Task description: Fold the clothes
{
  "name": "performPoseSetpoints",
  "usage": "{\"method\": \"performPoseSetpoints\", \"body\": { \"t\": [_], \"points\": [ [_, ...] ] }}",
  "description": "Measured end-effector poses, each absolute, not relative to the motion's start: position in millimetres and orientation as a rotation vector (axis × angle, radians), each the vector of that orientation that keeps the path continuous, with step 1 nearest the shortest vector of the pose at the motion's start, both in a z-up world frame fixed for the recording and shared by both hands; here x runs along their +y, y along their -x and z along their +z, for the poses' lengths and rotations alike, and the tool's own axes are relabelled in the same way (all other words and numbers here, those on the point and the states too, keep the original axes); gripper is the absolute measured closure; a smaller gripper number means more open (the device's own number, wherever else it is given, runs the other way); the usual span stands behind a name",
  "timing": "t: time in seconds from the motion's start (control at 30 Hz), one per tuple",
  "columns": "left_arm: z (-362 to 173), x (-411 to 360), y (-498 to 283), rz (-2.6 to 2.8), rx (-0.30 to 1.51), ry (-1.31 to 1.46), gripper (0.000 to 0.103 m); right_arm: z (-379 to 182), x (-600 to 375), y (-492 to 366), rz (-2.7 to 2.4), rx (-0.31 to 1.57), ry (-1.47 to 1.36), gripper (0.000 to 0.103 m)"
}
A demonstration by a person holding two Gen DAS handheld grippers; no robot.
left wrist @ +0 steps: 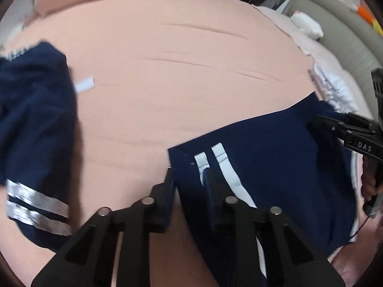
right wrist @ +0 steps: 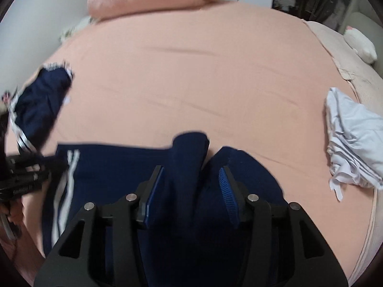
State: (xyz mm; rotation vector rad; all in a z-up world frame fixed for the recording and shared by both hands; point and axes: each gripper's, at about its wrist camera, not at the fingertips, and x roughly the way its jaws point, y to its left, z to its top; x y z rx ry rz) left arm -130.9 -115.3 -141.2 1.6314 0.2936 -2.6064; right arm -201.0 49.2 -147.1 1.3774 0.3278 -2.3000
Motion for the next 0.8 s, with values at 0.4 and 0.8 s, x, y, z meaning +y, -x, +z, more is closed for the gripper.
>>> {"method": "performPoseSetpoints", "body": {
  "t": [0.4,0.8],
  "points": [
    [-123.8,-117.1,116.9,-2.565,0.334,-1.600,0.084,-163.2,35.4,224.1,-2.401,0.326,-1.329,0.064],
    [-113.1,-45.3,78.6,-2.753,0.259,-1.911,0.084,-127.4,102.6,94.0,-2.305,0.042,-1.375,0.058]
  ]
}}
